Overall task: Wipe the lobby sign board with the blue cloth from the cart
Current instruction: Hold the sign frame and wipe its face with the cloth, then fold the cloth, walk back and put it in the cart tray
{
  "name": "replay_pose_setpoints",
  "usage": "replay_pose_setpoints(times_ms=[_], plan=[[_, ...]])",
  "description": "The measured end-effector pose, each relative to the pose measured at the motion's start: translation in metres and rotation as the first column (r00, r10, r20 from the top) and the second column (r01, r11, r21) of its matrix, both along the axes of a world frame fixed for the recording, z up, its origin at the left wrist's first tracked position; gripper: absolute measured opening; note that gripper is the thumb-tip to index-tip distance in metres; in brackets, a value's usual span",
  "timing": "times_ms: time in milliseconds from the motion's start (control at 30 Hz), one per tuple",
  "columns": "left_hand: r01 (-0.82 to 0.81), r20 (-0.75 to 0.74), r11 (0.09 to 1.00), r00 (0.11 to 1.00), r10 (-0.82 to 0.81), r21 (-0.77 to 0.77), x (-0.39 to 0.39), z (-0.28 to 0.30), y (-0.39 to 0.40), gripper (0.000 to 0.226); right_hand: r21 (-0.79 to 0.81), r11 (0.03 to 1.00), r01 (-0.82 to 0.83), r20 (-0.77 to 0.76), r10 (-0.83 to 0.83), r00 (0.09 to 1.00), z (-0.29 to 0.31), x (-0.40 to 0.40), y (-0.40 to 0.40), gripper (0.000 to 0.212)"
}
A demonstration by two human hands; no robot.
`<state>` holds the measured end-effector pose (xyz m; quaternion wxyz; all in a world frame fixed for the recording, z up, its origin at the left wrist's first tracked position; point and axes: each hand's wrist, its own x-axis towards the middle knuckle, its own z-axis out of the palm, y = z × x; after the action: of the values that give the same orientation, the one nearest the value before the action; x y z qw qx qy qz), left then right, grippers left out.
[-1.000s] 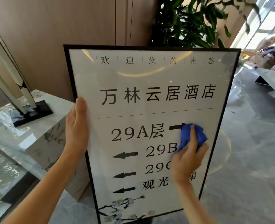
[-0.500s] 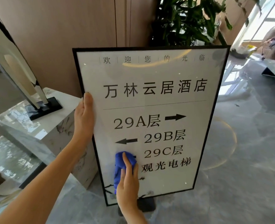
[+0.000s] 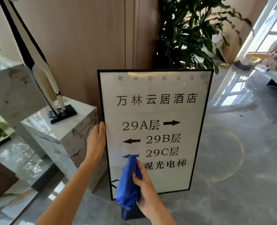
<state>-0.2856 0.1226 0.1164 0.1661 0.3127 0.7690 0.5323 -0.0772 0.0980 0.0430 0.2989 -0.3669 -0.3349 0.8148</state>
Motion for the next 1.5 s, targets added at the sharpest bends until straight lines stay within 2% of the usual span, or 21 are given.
replay_pose_setpoints(times_ms=[67,133,200,267,333,433,500,533,733,900,1033,1167,1267,1400,1500], plan=[[-0.084,-0.028,0.996,0.996,0.085,0.030,0.007,-0.013,-0.018,0.031,-0.048,0.999,0.009,-0.075,-0.013,0.997,0.010,0.008,-0.001,0.051],[-0.124,0.005,0.992,0.992,0.124,0.013,0.019,-0.025,-0.036,0.029,-0.063,0.998,0.027,-0.107,-0.034,0.994,0.020,0.016,-0.001,0.049],[-0.031,0.134,0.999,0.990,0.035,-0.035,0.036,-0.034,-0.051,0.028,-0.047,0.998,0.033,-0.122,-0.039,0.992,0.030,0.020,0.001,0.049],[0.158,0.298,0.986,0.945,-0.137,-0.046,0.058,-0.040,-0.062,0.037,-0.023,0.999,0.048,-0.131,-0.051,0.990,0.042,0.023,0.002,0.050],[0.329,0.472,0.944,0.838,-0.273,-0.039,0.082,-0.037,-0.065,0.050,-0.019,0.997,0.075,-0.165,-0.077,0.983,0.052,0.026,0.005,0.052],[0.352,0.750,0.934,0.599,-0.280,0.068,0.107,-0.025,-0.064,0.054,0.027,0.996,0.079,-0.168,-0.074,0.983,0.064,0.028,0.011,0.053],[0.336,0.819,0.927,0.476,-0.319,0.166,0.114,-0.013,-0.064,0.045,0.069,0.997,0.025,-0.164,-0.013,0.986,0.071,0.032,0.016,0.052],[0.344,0.812,0.917,0.465,-0.352,0.201,0.116,-0.008,-0.064,0.040,0.087,0.996,-0.010,-0.164,0.024,0.986,0.075,0.034,0.018,0.053],[0.346,0.717,0.906,0.565,-0.407,0.243,0.100,0.010,-0.062,0.037,0.238,0.963,-0.127,-0.110,0.157,0.982,0.099,0.055,0.038,0.058],[0.341,0.663,0.877,0.576,-0.479,0.338,0.088,0.019,-0.060,0.031,0.347,0.936,-0.066,0.015,0.065,0.998,0.112,0.072,0.049,0.047],[0.300,0.627,0.879,0.618,-0.475,0.371,0.088,0.023,-0.059,0.048,0.521,0.848,-0.099,0.218,-0.019,0.976,0.121,0.084,0.051,0.031],[0.347,0.521,0.835,0.660,-0.541,0.427,0.089,0.031,-0.058,0.041,0.589,0.802,-0.102,0.278,-0.082,0.957,0.130,0.094,0.057,0.032],[0.462,0.376,0.812,0.725,-0.577,0.356,0.091,0.038,-0.056,0.026,0.611,0.783,-0.118,0.311,-0.101,0.945,0.136,0.100,0.061,0.033],[0.522,0.274,0.824,0.777,-0.566,0.223,0.094,0.054,-0.055,0.033,0.627,0.762,-0.163,0.338,-0.077,0.938,0.144,0.106,0.064,0.035],[0.539,0.116,0.838,0.830,-0.545,0.080,0.096,0.063,-0.053,0.033,0.682,0.676,-0.279,0.485,-0.132,0.864,0.146,0.108,0.067,0.035]])
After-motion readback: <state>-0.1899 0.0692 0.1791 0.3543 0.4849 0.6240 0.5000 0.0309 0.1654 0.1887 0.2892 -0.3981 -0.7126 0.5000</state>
